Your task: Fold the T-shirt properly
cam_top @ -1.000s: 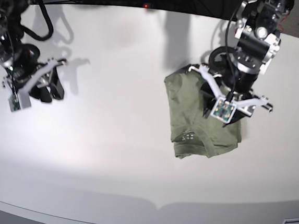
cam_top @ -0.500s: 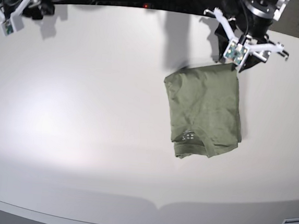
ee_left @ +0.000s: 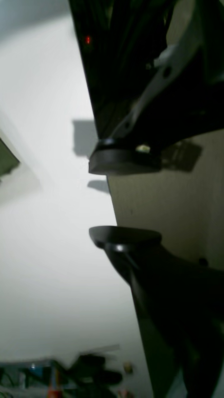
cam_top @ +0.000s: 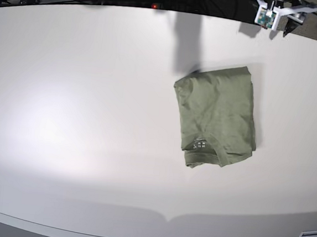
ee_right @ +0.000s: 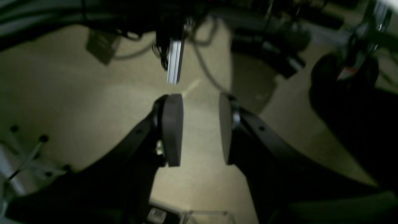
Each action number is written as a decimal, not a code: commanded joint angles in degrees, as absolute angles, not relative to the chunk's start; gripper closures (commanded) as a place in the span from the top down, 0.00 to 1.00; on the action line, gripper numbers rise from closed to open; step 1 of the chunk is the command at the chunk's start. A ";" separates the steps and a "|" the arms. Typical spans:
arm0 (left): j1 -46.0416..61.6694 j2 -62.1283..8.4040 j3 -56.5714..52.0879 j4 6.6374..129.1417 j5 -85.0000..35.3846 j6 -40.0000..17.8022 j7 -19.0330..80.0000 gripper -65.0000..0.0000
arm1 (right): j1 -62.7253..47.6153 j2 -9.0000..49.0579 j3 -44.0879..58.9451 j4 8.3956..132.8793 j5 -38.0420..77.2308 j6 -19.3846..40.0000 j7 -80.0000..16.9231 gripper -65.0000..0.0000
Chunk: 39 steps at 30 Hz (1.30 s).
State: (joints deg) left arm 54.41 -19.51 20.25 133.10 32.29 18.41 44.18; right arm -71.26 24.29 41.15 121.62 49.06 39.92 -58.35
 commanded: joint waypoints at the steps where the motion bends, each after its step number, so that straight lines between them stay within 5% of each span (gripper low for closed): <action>1: 55.05 -19.70 20.18 131.52 32.97 19.22 43.16 0.39 | -72.25 24.67 40.93 120.38 49.50 40.00 -57.87 0.31; 5: 53.17 -19.64 20.18 118.93 30.39 21.34 40.23 0.39 | -72.20 26.35 35.07 111.26 47.46 40.00 -54.52 0.31; 12: 45.76 -14.57 20.18 94.11 29.43 26.79 35.68 0.39 | -68.18 30.22 15.84 95.92 24.88 40.00 -39.90 0.31; 17: 41.04 -13.15 20.18 79.88 20.14 26.98 22.24 0.39 | -57.84 30.28 4.36 79.79 17.96 40.00 -26.02 0.31; 23: 35.62 -13.10 20.18 66.83 10.17 26.81 16.38 0.39 | -41.65 29.95 -6.55 53.15 17.54 40.00 -20.27 0.31; 28: 30.65 -10.09 18.90 57.80 7.03 26.61 16.40 0.39 | -30.06 29.02 -10.33 35.14 11.51 35.90 -4.19 0.31; 34: 24.53 -4.58 9.67 45.69 7.01 12.01 13.15 0.39 | -19.22 28.42 -10.57 25.74 8.95 31.03 -1.85 0.31; 39: 19.84 -4.12 4.01 36.97 7.01 -6.76 9.04 0.39 | -12.75 28.47 -10.59 24.45 5.26 30.96 -0.19 0.31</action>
